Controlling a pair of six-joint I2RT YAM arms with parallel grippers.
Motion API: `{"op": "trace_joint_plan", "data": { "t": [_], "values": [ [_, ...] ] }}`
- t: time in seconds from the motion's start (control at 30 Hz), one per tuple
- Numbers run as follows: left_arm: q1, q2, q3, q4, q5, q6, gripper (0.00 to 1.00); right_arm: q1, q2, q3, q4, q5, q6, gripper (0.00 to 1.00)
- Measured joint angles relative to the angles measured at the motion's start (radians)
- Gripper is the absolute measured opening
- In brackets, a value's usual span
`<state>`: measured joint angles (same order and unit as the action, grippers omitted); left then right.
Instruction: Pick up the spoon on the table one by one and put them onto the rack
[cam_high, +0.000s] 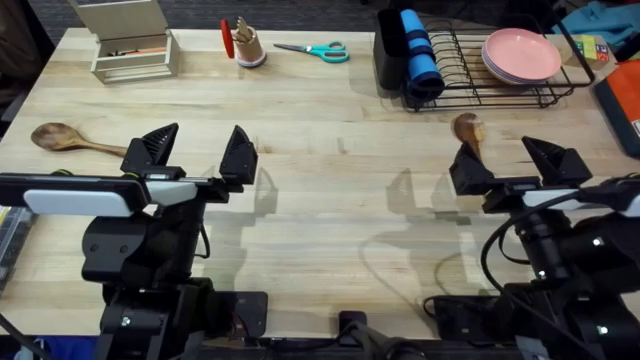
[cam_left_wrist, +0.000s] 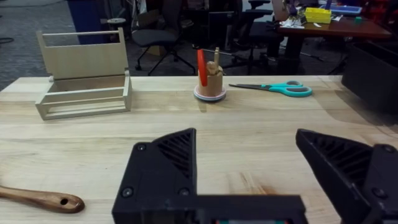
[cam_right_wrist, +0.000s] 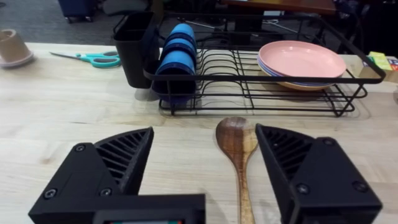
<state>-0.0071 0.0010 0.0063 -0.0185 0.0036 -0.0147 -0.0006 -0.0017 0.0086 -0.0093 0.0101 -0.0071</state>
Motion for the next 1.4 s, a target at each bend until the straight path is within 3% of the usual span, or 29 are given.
{"op": "trace_joint_plan", "data": {
  "t": [0.6,0.77,0.9,1.07,1.4],
  "values": [
    [0.000,0.000,0.000,0.007,0.000,0.000,0.992,-0.003,0.001,0.001,-0.006,0.030,-0.030,0.992],
    [0.000,0.000,0.048,-0.112,0.000,0.000,0.993,-0.003,0.002,0.024,-0.069,0.029,-0.023,0.992],
    [0.000,0.000,0.158,-0.217,0.000,0.000,0.993,-0.004,0.005,0.125,-0.290,0.042,-0.015,0.992],
    [0.000,0.031,0.313,-0.330,-0.001,-0.004,0.993,-0.004,0.074,0.291,-0.444,0.050,-0.015,0.992],
    [0.000,0.305,0.664,-0.578,-0.001,-0.049,0.993,-0.004,0.418,0.768,-0.720,0.050,-0.015,0.992]
  ]
}}
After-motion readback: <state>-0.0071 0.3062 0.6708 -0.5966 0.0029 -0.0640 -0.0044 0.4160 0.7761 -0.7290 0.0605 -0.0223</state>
